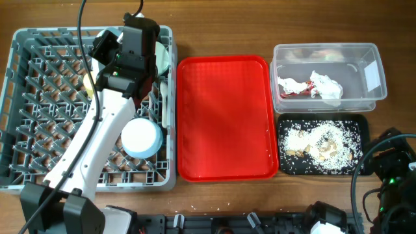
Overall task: Sort waste into correct bins and load items into the dishwasher rack
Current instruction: 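Carry the plate with the left gripper and stand it upright in the rack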
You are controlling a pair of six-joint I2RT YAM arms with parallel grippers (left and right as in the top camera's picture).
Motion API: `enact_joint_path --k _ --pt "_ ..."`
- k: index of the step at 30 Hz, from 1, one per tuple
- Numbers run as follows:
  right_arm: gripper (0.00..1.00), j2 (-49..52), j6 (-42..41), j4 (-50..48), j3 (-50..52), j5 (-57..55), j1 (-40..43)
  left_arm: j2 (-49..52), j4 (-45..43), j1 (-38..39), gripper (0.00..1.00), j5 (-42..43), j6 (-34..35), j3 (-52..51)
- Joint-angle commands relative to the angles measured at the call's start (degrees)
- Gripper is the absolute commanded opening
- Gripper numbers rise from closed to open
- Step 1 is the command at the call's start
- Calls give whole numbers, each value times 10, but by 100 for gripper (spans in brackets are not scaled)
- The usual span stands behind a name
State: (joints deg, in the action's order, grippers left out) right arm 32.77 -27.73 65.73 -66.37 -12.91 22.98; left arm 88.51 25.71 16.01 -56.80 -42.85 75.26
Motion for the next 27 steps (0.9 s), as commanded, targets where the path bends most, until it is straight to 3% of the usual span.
enact_joint_path --k 1,18,21,22,25,27 --pt "100 -3 7 -1 -3 1 1 5 -4 -17 4 7 -9 -3" --pt "100 -3 7 -1 -3 1 1 76 -15 -12 7 -11 -17 -3" --pt "100 -3 7 -1 -2 1 1 76 -34 -12 48 -11 -17 -3" --pt "100 -3 7 -1 -3 1 1 76 -37 -11 72 -11 -17 -3" --pt "100 -3 7 -1 -2 1 1 76 -74 -3 91 -31 -16 -3" --pt "100 -3 7 -1 -3 1 1 67 -127 23 97 -46 -14 -3"
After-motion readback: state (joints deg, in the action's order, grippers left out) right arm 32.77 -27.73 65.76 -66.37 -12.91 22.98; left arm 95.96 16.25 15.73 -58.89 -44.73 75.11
